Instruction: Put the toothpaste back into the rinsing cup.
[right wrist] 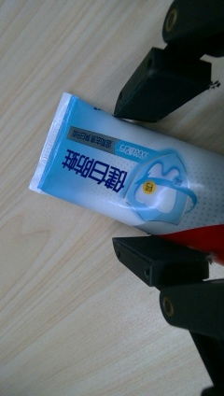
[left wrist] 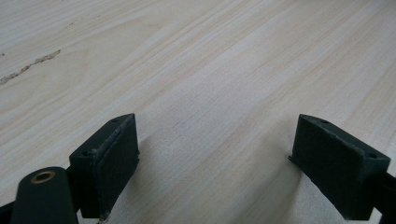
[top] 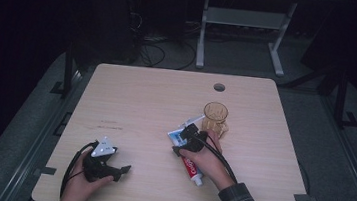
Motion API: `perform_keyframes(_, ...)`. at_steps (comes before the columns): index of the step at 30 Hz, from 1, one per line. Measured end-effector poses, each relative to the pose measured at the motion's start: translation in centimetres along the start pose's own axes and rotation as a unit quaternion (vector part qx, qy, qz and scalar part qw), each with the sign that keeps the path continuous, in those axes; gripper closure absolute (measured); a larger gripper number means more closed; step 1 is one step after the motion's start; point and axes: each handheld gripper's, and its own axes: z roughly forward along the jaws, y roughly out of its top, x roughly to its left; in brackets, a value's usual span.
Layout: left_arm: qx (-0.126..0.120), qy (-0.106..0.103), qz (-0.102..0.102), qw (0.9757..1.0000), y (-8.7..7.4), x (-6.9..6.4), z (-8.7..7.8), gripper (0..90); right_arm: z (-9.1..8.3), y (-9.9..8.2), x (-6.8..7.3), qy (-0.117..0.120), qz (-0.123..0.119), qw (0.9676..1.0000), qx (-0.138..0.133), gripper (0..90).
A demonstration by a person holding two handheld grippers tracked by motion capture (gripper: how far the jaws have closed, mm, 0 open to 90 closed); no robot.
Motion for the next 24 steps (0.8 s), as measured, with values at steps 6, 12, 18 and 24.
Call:
perform_keyframes(6,0.000,0.000,0.000,1.0000,0.0,0.0,0.0,13.4,0.1,0.2,0.7,-0.015,-0.020,0.9997,0.006,37.5)
perform_keyframes(12,0.000,0.000,0.000,1.0000,0.0,0.0,0.0,13.4,0.0,0.5,1.0,-0.013,-0.027,0.9994,0.018,45.9)
perform_keyframes(18,0.000,0.000,0.000,1.0000,0.0,0.0,0.0,13.4,0.0,0.8,1.0,-0.013,-0.024,0.9993,0.027,51.9)
perform_keyframes(24,0.000,0.000,0.000,1.0000,0.0,0.0,0.0,13.4,-0.3,1.1,0.8,-0.010,-0.022,0.9992,0.033,62.0)
